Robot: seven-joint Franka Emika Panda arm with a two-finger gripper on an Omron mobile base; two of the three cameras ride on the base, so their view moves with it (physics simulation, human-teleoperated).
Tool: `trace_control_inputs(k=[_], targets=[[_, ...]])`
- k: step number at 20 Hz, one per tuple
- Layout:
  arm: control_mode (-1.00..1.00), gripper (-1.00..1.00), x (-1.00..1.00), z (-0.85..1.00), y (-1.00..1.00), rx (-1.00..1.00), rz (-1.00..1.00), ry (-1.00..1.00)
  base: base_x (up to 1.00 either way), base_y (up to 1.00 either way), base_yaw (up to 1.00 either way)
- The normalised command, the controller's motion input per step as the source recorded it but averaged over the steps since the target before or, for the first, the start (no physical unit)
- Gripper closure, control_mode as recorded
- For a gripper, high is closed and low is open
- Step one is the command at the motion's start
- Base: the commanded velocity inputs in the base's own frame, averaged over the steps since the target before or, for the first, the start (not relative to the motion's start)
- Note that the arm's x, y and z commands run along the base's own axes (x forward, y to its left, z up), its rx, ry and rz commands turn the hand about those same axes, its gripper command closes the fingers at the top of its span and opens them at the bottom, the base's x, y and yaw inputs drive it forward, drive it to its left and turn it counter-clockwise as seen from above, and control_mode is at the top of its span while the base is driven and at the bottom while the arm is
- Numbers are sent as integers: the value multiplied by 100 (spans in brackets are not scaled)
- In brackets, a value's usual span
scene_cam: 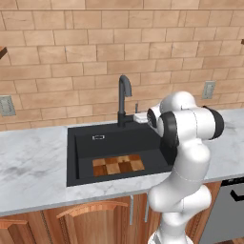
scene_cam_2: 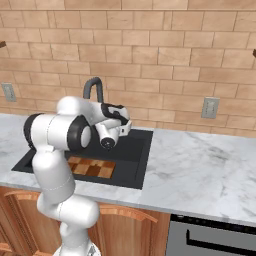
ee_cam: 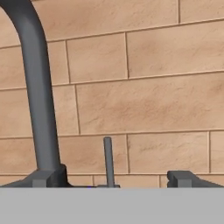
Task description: Turn on the sink faucet with hot water and rinse the cutting board for ten seconds, then turn off the faucet. Push the cutting board to reach the water if necessary.
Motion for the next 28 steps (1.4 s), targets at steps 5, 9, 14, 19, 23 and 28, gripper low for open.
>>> trace_control_inputs(k=[5,9,14,19,23,28], targets=[[-100,-100,14,0,-11,0,0,0,0,0,0],[-100,-100,20,0,0,0,0,0,0,0,0],[-100,-100,22,0,0,0,0,0,0,0,0],[-100,-100,13,-4,0,0,0,1,0,0,0],[-100,-100,3,-17,0,0,0,7,0,0,0],[-100,-100,5,-12,0,0,0,10,0,0,0]])
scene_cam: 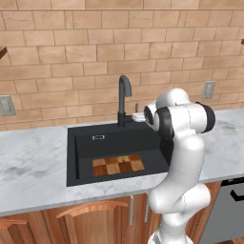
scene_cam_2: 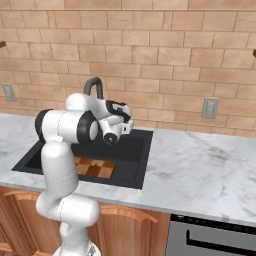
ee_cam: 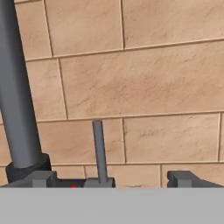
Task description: Turn on the sink faucet with hot water and rinse the cutting board for ten seconds, then turn off the faucet. Push the cutting board to reach the water if necessary.
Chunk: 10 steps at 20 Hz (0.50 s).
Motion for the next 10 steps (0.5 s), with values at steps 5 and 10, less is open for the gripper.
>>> trace_control_inputs(k=[5,10], targets=[[-100,-100,15,-1,1,0,0,3,0,0,0],[-100,-100,24,0,5,0,0,0,0,0,0]])
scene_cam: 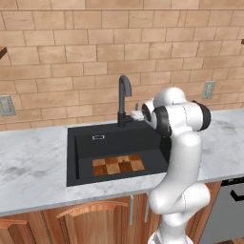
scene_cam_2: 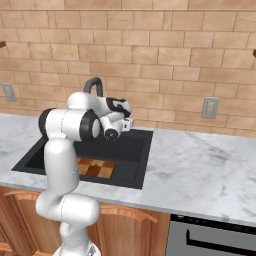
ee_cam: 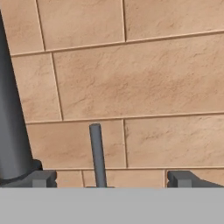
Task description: Turn on the sink faucet with hot water and rinse the cutting board for ten seconds, then turn off the faucet. Push the cutting board to reach the water if necessary.
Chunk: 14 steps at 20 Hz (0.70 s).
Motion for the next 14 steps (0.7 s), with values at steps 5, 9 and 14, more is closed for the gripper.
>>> trace_control_inputs(k=[5,9,14], targets=[[-100,-100,19,0,5,0,0,0,0,0,0],[-100,-100,20,0,5,0,0,0,0,0,0],[-100,-100,18,0,2,0,0,0,0,0,0]])
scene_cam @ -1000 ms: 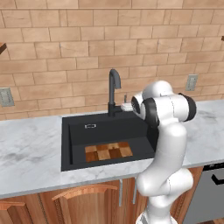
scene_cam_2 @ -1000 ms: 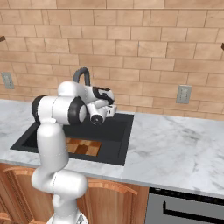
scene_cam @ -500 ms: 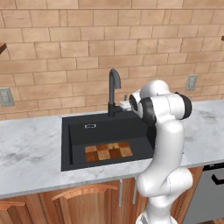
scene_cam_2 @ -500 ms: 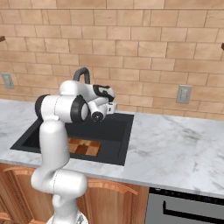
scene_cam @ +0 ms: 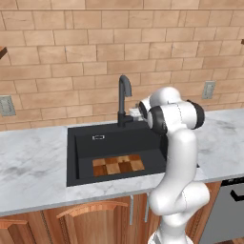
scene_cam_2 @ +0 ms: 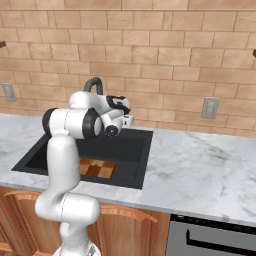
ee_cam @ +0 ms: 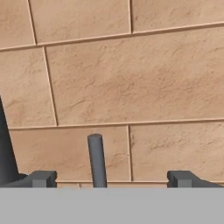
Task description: Turn on the sink faucet with hot water and rinse the cutting board for ten seconds, then turn off the faucet. Push the cutting board to reach the water if necessary.
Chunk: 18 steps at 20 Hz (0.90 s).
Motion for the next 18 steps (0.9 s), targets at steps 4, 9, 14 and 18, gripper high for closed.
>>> trace_control_inputs(k=[4,9,14,18], targets=[[-100,-100,22,0,0,0,0,0,0,0,0],[-100,-100,10,-2,0,0,2,0,0,0,0],[-100,-100,10,-1,0,0,2,0,0,0,0],[-100,-100,16,-1,0,0,0,0,0,0,0]])
